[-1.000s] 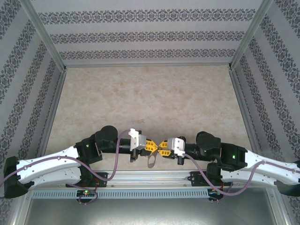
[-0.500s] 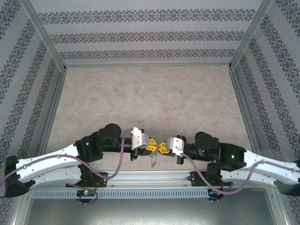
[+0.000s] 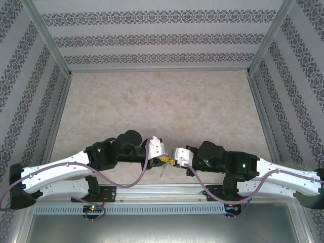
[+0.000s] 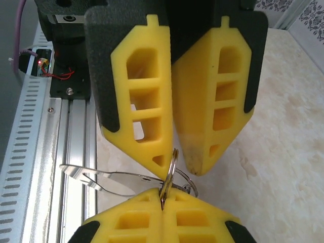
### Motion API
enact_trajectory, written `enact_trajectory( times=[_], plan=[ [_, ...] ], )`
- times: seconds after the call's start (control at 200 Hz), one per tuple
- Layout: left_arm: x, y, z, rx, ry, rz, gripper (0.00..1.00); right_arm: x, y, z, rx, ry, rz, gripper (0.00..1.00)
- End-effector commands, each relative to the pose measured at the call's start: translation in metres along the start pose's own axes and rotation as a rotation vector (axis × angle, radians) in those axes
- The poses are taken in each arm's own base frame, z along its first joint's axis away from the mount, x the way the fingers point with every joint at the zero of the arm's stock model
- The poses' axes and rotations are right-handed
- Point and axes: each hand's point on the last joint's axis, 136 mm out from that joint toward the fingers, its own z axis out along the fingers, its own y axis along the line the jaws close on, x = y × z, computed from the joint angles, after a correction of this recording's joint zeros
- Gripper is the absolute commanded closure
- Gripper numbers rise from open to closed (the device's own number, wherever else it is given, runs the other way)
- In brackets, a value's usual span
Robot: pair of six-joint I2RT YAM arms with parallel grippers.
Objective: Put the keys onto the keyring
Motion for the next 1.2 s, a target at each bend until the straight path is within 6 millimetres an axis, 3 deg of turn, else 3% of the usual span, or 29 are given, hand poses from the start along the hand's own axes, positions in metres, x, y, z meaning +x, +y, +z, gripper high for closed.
enact_trajectory(
  times=[0.0, 0.16, 0.345, 0.46, 0.63, 0.854, 1.199],
  plan=[
    [-0.007, -0.004, -0.002, 0.017, -0.013, 0.022, 0.86, -0.018, -0.002, -0.007, -0.014, -0.05, 0.008, 1.0],
    [-0.008, -0.008, -0.001, 0.039, -0.03, 0.023, 1.0, -0.015, -0.002, -0.005, -0.016, -0.037, 0.016, 1.0],
    [-0.012, -0.013, -0.005, 0.056, -0.068, 0.024, 1.0, -0.014, -0.003, -0.005, -0.011, -0.04, 0.021, 1.0],
    [-0.019, -0.015, -0.012, 0.057, -0.131, 0.021, 1.0, -0.016, -0.003, -0.008, -0.006, -0.062, 0.022, 0.84],
    [-0.028, -0.021, -0.023, 0.077, -0.214, 0.014, 1.0, -0.023, -0.003, -0.017, 0.0, -0.13, 0.024, 0.78],
    [-0.038, -0.027, -0.028, 0.107, -0.295, 0.009, 1.0, -0.03, 0.0, -0.027, -0.015, -0.193, 0.022, 0.8],
    [-0.043, -0.027, -0.029, 0.111, -0.329, 0.01, 1.0, -0.025, 0.01, -0.018, -0.076, -0.164, 0.03, 0.82]
  ],
)
